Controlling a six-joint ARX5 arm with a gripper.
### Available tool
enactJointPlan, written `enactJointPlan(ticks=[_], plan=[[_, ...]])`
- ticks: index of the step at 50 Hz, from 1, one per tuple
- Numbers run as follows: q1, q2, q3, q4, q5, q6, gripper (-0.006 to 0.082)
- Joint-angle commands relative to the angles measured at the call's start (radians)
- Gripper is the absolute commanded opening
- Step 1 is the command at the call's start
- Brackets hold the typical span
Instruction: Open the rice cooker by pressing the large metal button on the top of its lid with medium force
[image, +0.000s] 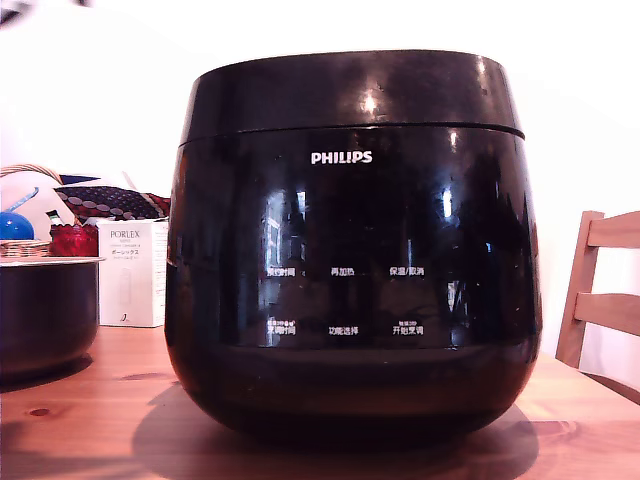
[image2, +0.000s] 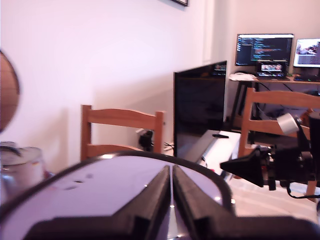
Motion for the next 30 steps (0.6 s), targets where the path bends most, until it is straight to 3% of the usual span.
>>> enactJointPlan(ticks=[1, 17, 30], plan=[[-0.026, 0.037, 0.009, 0.035, -0.026, 0.009, -0.0019], [-0.116, 0.180, 0.045, 0.059, -0.155, 0.063, -0.0019], [-0.145, 0.245, 0.134, -0.128, -0.211, 0.134, -0.0019]])
